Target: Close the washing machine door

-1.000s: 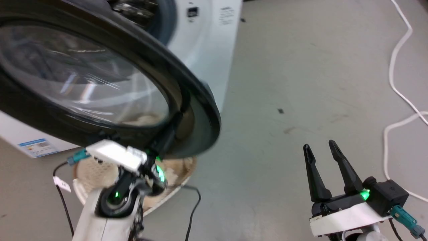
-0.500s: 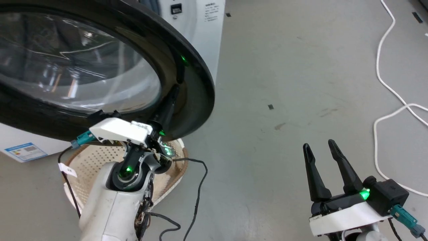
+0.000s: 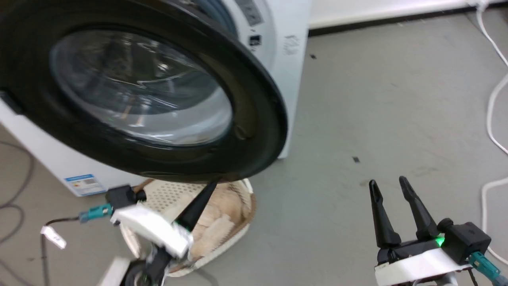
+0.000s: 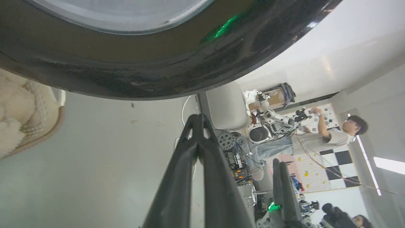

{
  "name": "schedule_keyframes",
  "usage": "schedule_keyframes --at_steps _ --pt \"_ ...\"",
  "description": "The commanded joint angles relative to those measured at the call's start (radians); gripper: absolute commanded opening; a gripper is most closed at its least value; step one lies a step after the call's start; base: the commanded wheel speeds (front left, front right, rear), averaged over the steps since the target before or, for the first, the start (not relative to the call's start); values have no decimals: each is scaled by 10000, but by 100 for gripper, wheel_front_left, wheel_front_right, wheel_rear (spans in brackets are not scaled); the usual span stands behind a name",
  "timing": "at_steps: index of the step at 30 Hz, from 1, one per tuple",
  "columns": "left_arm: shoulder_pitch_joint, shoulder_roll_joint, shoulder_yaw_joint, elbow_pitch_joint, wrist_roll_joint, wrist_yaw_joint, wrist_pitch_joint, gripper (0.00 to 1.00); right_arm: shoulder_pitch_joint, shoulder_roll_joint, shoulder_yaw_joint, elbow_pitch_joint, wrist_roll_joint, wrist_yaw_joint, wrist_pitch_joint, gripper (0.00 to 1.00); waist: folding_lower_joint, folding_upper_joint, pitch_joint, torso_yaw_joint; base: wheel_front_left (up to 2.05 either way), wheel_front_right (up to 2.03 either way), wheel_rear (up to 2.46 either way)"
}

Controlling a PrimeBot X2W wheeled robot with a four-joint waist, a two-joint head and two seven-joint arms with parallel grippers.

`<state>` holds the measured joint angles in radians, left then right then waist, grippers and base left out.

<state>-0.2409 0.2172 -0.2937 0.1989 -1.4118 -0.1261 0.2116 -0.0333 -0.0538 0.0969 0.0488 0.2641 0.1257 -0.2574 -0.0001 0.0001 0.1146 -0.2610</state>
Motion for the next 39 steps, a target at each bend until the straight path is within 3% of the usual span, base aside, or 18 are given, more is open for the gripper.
schedule_keyframes --at_steps 1,6,9,12,17,22,23,24,25,29,39 --pt "296 452 -371 -230 965 -44 -400 0 132 35 -24 25 -98 50 -44 100 1 -1 -407 484 0 0 0" --pt "692 1407 -925 -137 3615 -41 -2190 0 304 35 -104 43 -208 50 -44 100 1 -1 -782 1062 0 0 0" --pt "673 1772 -1068 51 5266 230 -3523 0 401 35 -157 47 -269 50 -44 100 1 -1 -978 1408 0 0 0" --pt "691 1771 -890 97 6202 624 -4438 0 449 29 -117 56 -302 50 -44 100 1 -1 -1081 1686 0 0 0" --pt "995 1445 269 -792 7851 1334 -4724 0 444 14 -16 31 -343 50 -44 100 1 -1 -1126 2038 0 0 0" --pt "2112 792 1276 -1910 9525 1331 -4730 0 510 -39 61 31 -353 50 -44 100 1 -1 -1197 2221 0 0 0" --pt "2326 660 1333 -1989 9798 1286 -4731 9 528 -63 76 30 -347 50 -44 100 1 -1 -1213 2261 0 0 0" --pt "2508 516 1387 -2051 10042 1250 -4731 79 546 -90 97 29 -338 50 -44 100 1 -1 -1227 2294 0 0 0" --pt "2674 371 1436 -2083 10267 1226 -4731 100 562 -117 118 31 -332 50 -44 100 1 -1 -1240 2319 0 0 0" --pt "3202 -176 1591 -2070 10868 1060 -4732 100 614 -167 176 52 -325 50 -44 100 1 -1 -1285 2392 0 0 0" --pt "3656 -916 1964 -2215 12013 600 -4733 100 660 -318 436 -46 -218 50 -44 100 1 -1 -1116 2640 0 0 0"
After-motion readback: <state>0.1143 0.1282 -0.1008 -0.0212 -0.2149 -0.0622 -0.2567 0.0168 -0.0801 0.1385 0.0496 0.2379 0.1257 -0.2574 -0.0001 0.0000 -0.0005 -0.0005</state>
